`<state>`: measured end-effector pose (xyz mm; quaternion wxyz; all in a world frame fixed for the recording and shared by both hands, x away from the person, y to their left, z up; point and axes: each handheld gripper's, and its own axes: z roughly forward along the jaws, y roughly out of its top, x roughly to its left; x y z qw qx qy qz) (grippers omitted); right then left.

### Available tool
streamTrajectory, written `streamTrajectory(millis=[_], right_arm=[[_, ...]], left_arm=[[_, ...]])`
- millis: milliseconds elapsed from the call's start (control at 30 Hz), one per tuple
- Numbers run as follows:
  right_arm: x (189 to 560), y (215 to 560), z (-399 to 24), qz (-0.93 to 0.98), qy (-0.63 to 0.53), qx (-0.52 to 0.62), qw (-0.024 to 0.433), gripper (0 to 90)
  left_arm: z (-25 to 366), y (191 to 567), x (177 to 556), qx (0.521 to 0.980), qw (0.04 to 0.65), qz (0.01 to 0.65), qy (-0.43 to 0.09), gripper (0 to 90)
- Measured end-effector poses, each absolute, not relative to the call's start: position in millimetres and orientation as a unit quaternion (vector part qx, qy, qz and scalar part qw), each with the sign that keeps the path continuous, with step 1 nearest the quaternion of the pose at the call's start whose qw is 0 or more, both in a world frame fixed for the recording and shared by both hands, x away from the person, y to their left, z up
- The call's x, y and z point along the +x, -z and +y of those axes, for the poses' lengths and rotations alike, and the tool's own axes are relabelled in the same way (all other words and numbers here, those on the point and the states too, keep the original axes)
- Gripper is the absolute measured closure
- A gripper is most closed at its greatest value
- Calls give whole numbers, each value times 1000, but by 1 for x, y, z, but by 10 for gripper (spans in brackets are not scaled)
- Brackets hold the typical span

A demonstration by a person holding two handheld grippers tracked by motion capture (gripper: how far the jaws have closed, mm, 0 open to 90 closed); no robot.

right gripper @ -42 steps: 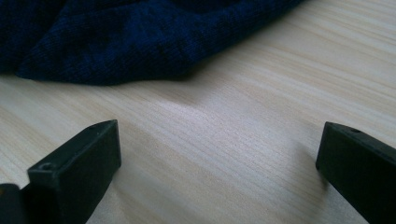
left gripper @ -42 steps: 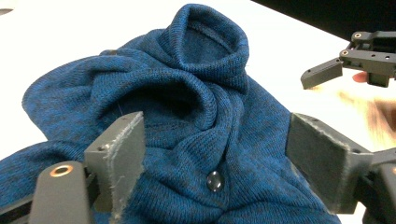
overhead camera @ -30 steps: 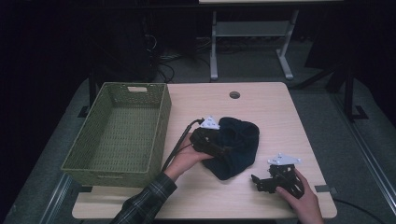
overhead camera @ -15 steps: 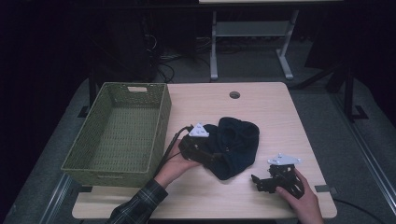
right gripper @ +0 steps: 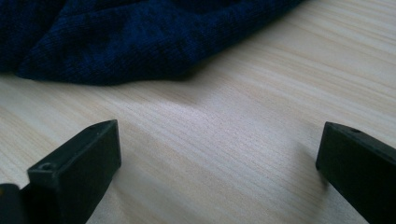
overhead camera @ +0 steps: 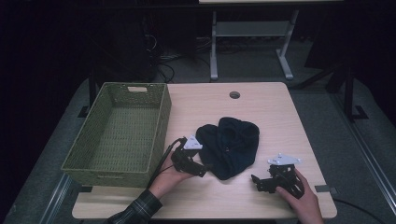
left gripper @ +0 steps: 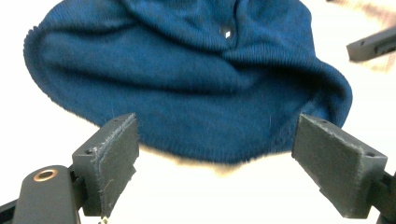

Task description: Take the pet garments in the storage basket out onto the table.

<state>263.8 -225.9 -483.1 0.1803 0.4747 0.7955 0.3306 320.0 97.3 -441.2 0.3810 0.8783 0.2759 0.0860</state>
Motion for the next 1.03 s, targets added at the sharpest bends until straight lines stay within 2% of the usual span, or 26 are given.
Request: streamTrajectory(millis=[667,1033], right_arm=[[264,483,-226,796,-331,475,180,0],[264,483,-226,796,-330,475,180,0]], left_arm=[[109,469,296,899,322,280,-100,132],[111,476,292,882,362,280,-115,127]])
